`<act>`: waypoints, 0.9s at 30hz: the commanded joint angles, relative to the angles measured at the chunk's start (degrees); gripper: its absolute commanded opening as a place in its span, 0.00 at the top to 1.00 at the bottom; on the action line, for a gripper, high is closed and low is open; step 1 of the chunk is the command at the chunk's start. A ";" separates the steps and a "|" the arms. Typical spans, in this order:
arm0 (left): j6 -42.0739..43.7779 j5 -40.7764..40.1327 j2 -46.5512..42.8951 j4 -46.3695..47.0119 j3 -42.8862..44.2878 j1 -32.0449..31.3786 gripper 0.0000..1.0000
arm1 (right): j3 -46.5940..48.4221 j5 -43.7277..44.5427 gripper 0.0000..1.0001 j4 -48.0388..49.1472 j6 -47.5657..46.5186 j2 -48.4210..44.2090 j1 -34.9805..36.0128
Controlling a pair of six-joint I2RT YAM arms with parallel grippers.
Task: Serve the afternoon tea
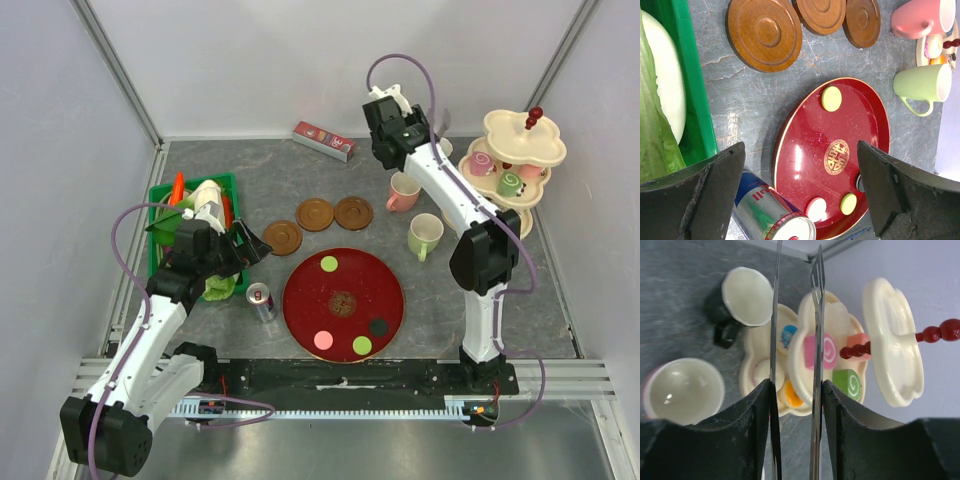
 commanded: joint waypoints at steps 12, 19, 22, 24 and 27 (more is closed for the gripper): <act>-0.89 1.80 -3.68 -3.94 2.82 -0.12 0.02 | -21.99 -42.63 0.45 -2.97 28.68 -29.29 10.42; -0.19 -0.84 -8.60 -11.32 4.32 -0.11 0.02 | -42.83 -56.03 0.44 0.81 37.21 -45.74 15.33; -0.19 -0.75 -10.63 -12.82 3.79 -0.12 0.02 | -48.55 -54.45 0.43 1.95 39.85 -49.00 19.20; -0.36 -0.40 -11.24 -13.26 3.44 -0.12 0.02 | -50.58 -51.47 0.43 1.78 41.08 -49.27 21.92; -0.72 0.74 -11.51 -13.44 2.56 -0.12 0.02 | -50.41 -44.89 0.42 0.03 42.31 -46.91 26.58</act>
